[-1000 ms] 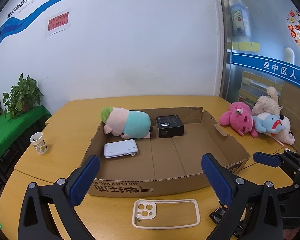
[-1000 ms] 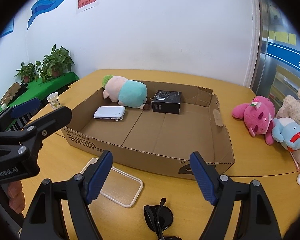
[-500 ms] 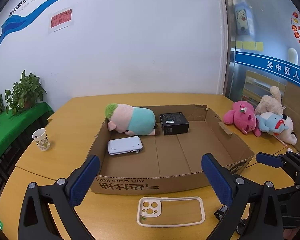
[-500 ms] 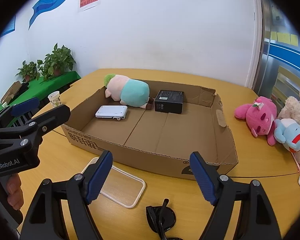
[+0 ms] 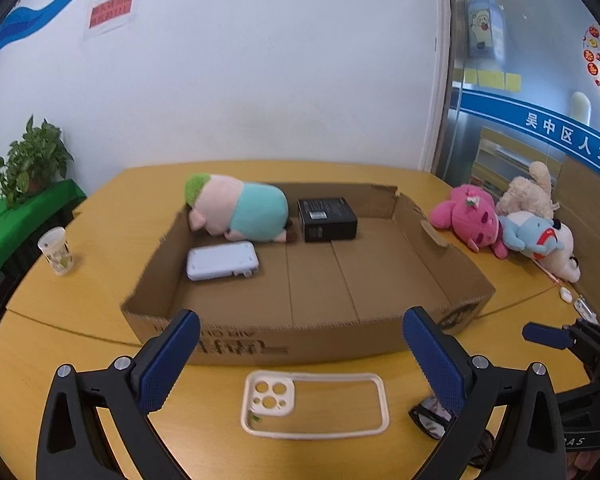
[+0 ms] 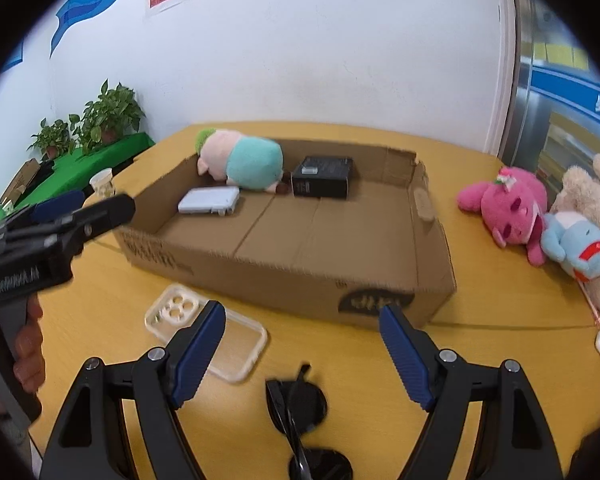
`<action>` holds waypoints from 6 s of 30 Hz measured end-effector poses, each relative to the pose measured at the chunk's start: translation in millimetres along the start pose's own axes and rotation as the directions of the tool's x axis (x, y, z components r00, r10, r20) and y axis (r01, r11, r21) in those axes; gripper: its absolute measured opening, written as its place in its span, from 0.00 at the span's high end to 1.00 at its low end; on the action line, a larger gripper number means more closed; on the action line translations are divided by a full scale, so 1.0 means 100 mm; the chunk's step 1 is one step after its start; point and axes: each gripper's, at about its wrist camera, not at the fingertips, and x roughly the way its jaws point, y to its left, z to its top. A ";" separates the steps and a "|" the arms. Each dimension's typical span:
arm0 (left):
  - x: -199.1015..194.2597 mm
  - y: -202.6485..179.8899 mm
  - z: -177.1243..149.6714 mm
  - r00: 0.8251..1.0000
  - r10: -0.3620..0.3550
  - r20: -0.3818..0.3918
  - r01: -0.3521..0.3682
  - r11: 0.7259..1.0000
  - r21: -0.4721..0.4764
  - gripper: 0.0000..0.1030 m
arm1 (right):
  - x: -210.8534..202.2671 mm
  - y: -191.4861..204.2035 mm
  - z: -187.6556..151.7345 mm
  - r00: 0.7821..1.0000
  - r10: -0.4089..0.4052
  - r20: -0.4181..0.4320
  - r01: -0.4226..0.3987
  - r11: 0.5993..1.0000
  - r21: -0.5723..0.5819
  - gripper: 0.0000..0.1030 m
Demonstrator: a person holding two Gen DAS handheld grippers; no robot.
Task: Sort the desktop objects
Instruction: 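Move the right gripper to the black sunglasses and close on them, then lift the sunglasses and lower them into the cardboard box, then open the right gripper and withdraw it from the box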
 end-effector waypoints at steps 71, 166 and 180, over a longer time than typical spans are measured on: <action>0.65 -0.46 -0.60 0.767 -0.550 -0.331 0.479 0.834 -0.275 0.95 | 0.07 0.36 -0.67 0.963 0.260 -0.076 -0.256 0.965 0.054 0.96; 1.66 -0.42 1.91 0.966 -0.234 -0.107 0.231 0.972 -0.039 0.37 | 1.45 -1.34 1.73 0.989 -0.004 -0.150 0.024 0.991 0.132 0.40; 0.06 -0.25 0.73 0.972 0.120 0.204 -0.156 0.973 0.172 0.00 | 0.24 -0.31 0.91 0.984 -0.152 0.096 0.142 0.984 0.104 0.23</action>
